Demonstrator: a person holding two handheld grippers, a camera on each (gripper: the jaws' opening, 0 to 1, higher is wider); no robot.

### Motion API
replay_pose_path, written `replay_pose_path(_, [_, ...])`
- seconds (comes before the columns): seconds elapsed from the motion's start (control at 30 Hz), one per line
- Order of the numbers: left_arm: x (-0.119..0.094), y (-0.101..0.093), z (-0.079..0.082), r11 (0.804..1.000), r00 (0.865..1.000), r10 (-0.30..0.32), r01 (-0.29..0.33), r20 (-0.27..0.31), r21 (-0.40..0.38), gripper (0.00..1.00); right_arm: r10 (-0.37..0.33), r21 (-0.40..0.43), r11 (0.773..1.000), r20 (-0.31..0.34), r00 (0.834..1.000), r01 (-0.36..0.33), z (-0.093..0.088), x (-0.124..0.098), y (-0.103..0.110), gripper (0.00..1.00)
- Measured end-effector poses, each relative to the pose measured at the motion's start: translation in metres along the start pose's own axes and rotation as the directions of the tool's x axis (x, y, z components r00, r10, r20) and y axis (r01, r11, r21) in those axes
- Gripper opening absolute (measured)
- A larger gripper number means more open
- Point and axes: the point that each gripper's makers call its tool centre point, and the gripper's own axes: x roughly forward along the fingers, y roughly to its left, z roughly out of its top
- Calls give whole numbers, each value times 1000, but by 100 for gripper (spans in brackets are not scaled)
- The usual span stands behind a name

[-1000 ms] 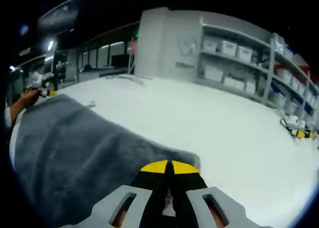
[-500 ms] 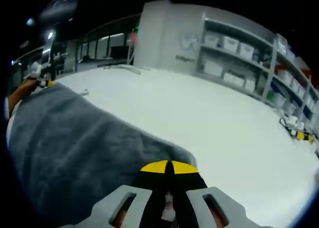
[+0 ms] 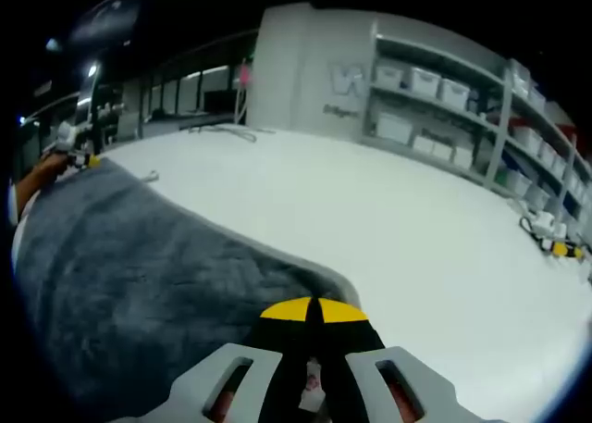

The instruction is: Open the folded towel by lifting each exposed corner and separating the folded layers until the towel lies flat within the target outline without major curled edges

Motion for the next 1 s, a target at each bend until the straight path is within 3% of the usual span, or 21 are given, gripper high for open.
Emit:
replay_pose_path(0.47, [3,7,0,999,999,28,-28,19,15,1,-1,11,1000,27,1000,1,0,3,-9,0])
replay_pose_path(0.67, [6,12,1,1000,999,24,-23,30,-6,0,6,22,1000,55,998,-7,-2,14,-30,0])
replay_pose_path(1.0, [8,13,2,999,999,24,-25,43,20,0,1,29,1000,61,998,-3,-1,16,-37,0])
